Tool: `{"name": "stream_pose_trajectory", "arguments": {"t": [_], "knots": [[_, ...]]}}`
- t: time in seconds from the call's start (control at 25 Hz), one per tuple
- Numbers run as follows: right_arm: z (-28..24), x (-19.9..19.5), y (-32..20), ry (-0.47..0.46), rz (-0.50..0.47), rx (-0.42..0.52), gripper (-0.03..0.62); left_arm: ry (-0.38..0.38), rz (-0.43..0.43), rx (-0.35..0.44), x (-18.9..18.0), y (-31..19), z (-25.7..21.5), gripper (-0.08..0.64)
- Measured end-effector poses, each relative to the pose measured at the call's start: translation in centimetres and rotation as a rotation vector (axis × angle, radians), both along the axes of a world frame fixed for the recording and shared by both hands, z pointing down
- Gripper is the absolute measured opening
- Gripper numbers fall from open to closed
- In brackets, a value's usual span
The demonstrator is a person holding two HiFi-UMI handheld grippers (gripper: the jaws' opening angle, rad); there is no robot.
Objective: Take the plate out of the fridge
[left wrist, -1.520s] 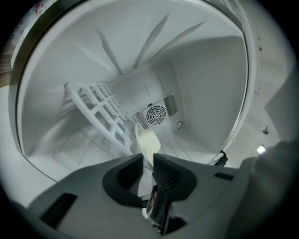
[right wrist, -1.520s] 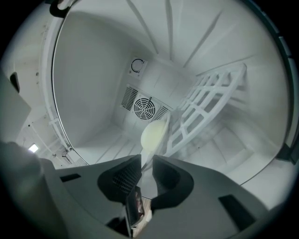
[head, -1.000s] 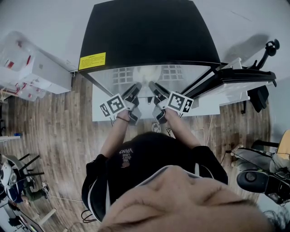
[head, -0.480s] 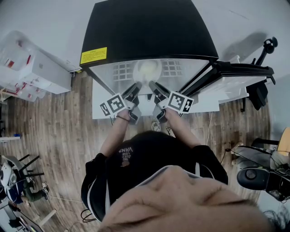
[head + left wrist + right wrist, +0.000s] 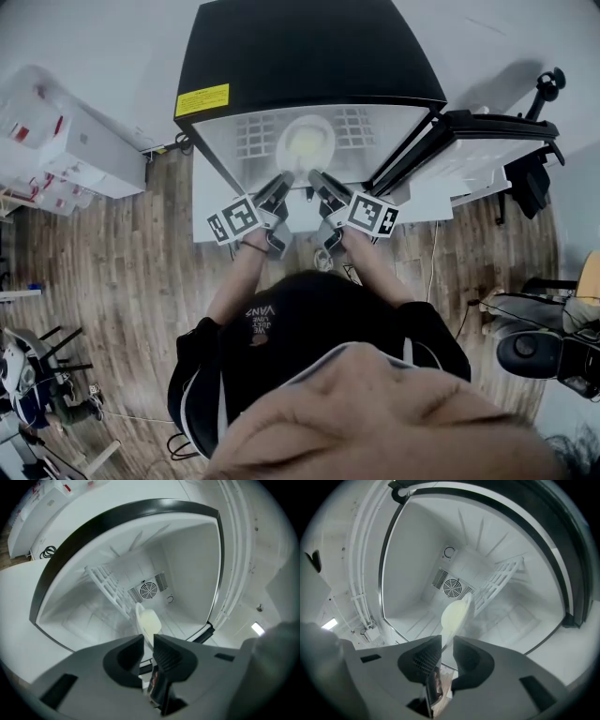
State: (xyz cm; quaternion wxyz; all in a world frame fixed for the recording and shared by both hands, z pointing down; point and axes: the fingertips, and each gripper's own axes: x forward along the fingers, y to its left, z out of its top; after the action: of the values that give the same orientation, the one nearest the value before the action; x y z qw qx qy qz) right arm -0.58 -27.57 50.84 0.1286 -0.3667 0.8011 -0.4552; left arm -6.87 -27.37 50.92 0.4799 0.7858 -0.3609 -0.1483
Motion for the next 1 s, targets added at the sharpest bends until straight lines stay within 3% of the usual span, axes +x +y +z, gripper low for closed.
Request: {"name": "stream_pose_trajectory", "arguments": {"t": [1.0], "knots": [[0.8, -3.2, 9.2, 0.014, 0.062, 0.001, 0.084, 0.003, 0.069, -0.003, -3.2, 8.8, 0.9, 0.071]]}}
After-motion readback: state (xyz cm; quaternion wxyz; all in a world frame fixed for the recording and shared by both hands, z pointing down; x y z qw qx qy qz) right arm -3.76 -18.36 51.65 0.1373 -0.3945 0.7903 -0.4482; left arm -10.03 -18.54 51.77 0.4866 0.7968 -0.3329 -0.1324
